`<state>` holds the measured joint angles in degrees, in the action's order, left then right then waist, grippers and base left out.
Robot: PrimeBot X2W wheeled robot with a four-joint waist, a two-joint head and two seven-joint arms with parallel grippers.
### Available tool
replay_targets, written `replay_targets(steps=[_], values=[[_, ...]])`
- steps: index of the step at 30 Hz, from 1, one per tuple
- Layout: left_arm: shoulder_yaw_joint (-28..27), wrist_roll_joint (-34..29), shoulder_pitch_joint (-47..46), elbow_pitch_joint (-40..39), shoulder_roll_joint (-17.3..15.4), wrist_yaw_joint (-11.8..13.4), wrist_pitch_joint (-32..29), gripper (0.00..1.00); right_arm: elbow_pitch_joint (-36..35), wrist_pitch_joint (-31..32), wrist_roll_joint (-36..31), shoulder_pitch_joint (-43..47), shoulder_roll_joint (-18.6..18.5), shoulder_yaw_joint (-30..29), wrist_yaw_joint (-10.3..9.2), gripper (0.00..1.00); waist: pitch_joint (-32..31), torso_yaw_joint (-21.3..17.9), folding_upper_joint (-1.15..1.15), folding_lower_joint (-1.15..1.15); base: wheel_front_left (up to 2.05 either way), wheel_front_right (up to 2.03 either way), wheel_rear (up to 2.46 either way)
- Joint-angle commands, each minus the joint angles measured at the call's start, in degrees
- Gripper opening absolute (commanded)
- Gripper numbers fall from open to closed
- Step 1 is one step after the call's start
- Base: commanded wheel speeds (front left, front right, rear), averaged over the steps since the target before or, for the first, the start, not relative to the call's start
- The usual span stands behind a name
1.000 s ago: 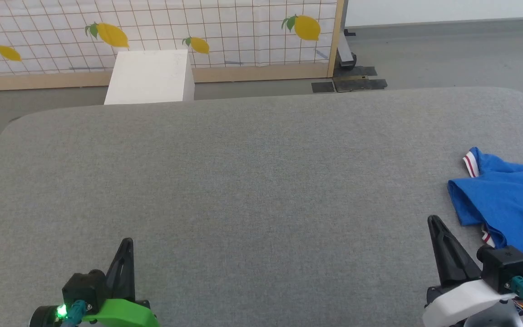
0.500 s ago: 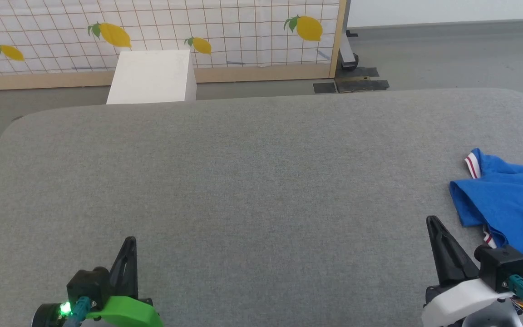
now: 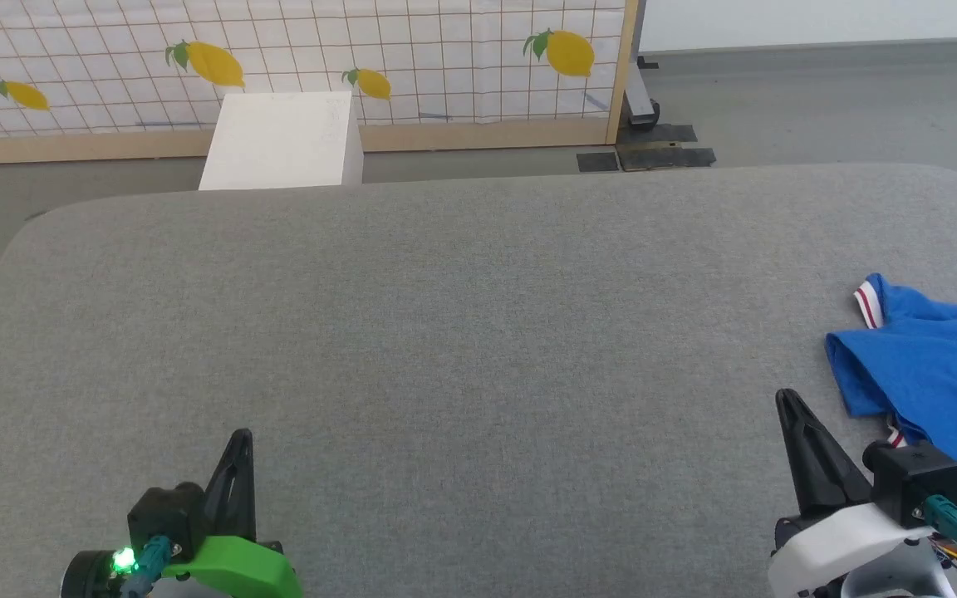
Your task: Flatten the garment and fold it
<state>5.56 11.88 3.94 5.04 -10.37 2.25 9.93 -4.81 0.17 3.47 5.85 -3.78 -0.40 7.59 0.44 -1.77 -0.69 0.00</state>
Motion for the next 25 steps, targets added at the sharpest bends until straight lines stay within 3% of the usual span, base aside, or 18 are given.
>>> replay_targets(steps=[1,25], values=[[-0.34,-0.94,-1.3,-0.39,0.54,-0.3,-0.5,0.0,0.3,-0.06,-0.53,-1.09,0.17,0.08,-0.03,0.0,-0.01,0.04,0.25,0.0,0.0,0.0,0.0],[-1.88,-4.16,-2.07,-1.76,2.59,-0.88,-3.27,0.0,1.63,-0.09,-1.39,-2.49,0.39,0.17,-0.05,0.0,-0.14,0.55,0.38,0.0,0.0,0.0,0.0]])
